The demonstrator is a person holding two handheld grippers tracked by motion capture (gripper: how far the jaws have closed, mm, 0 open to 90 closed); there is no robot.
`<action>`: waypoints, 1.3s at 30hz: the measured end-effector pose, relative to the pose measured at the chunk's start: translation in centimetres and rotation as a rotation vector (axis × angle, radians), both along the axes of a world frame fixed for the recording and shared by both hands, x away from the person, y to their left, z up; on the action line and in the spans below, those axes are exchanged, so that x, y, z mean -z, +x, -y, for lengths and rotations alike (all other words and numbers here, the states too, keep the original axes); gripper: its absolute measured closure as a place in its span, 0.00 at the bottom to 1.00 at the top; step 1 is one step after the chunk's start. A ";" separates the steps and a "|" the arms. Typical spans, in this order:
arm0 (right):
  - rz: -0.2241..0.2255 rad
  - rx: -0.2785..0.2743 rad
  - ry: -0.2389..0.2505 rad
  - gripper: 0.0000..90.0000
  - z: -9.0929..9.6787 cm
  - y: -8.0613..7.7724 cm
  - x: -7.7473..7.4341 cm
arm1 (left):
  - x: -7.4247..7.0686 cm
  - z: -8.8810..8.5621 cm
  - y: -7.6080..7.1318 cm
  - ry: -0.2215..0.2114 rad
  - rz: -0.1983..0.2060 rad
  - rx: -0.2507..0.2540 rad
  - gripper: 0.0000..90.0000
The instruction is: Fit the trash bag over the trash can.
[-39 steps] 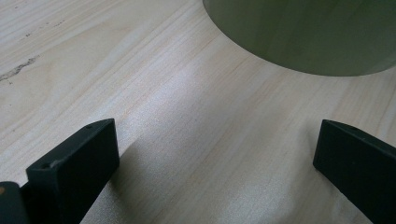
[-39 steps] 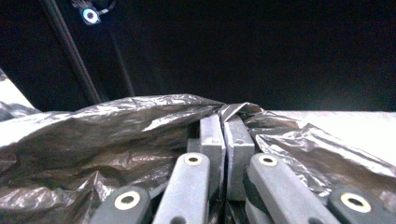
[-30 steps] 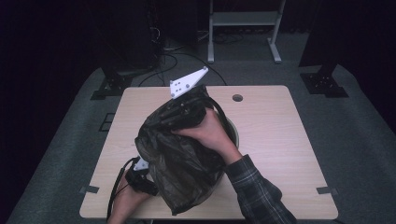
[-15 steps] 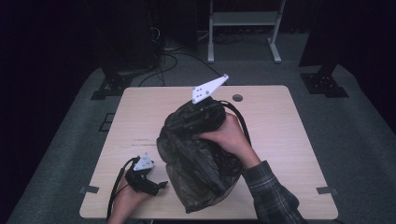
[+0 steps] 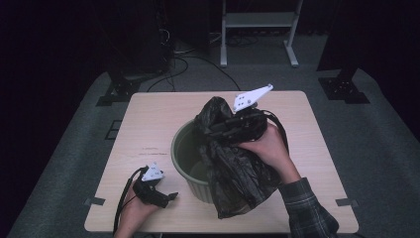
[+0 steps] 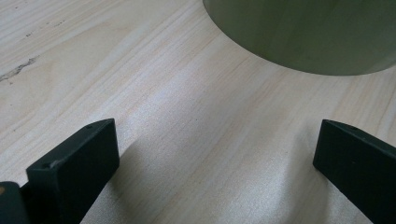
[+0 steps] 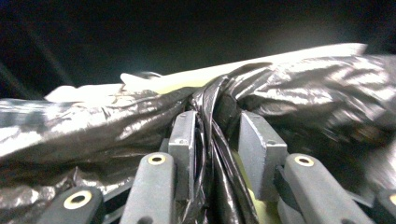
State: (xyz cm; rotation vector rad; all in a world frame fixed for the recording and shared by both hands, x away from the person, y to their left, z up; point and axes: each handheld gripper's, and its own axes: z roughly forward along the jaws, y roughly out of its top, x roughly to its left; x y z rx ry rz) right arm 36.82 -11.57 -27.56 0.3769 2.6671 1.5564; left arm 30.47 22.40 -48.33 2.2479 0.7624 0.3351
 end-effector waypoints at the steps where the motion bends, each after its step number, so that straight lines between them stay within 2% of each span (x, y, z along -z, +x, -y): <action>1: 0.011 0.028 -0.011 0.73 0.4 0.1 0.0 | 0.0 0.0 0.0 0.000 0.000 0.000 0.00; 5: 0.038 0.112 -0.023 0.66 1.7 0.8 0.2 | 0.0 0.0 0.0 0.000 0.000 0.000 0.00; 10: 0.074 0.191 -0.006 0.50 2.4 1.8 0.5 | 0.0 0.0 0.0 0.001 0.001 0.000 0.00; 13: 0.064 0.222 0.000 0.47 2.7 2.6 0.7 | 0.0 0.0 0.0 0.001 0.001 0.001 0.00; 14: 0.068 0.249 -0.006 0.43 2.8 3.3 1.0 | 0.0 0.0 0.0 0.001 0.001 0.001 0.00; 20: 0.047 0.262 -0.032 0.41 2.4 5.0 1.6 | 0.0 0.0 0.0 0.001 0.001 0.000 0.00; 21: 0.027 0.261 -0.038 0.42 2.4 5.4 1.7 | 0.0 0.0 0.0 0.001 0.001 0.001 0.00; 24: 0.003 0.266 -0.057 0.52 2.3 5.9 2.1 | 0.0 0.0 0.0 0.001 0.001 0.000 0.00; 26: -0.010 0.248 -0.062 0.66 2.3 6.1 2.2 | 0.0 0.0 0.0 0.001 0.001 0.001 0.00; 27: -0.009 0.245 -0.068 0.68 2.2 6.0 2.2 | 0.0 0.0 0.0 0.001 0.001 0.000 0.00; 30: -0.006 0.242 -0.085 0.84 2.0 5.9 2.2 | 0.0 0.0 0.0 0.001 0.001 0.000 0.00; 32: 0.017 0.257 -0.088 0.92 2.0 5.7 1.9 | 0.0 0.0 0.0 0.001 0.001 0.000 0.00; 35: 0.029 0.248 -0.062 0.96 2.3 5.2 1.4 | 0.0 0.0 0.0 0.001 0.001 0.000 0.00; 39: -0.011 0.187 -0.067 0.98 2.1 4.7 1.1 | 0.0 0.0 0.0 0.001 0.001 0.000 0.00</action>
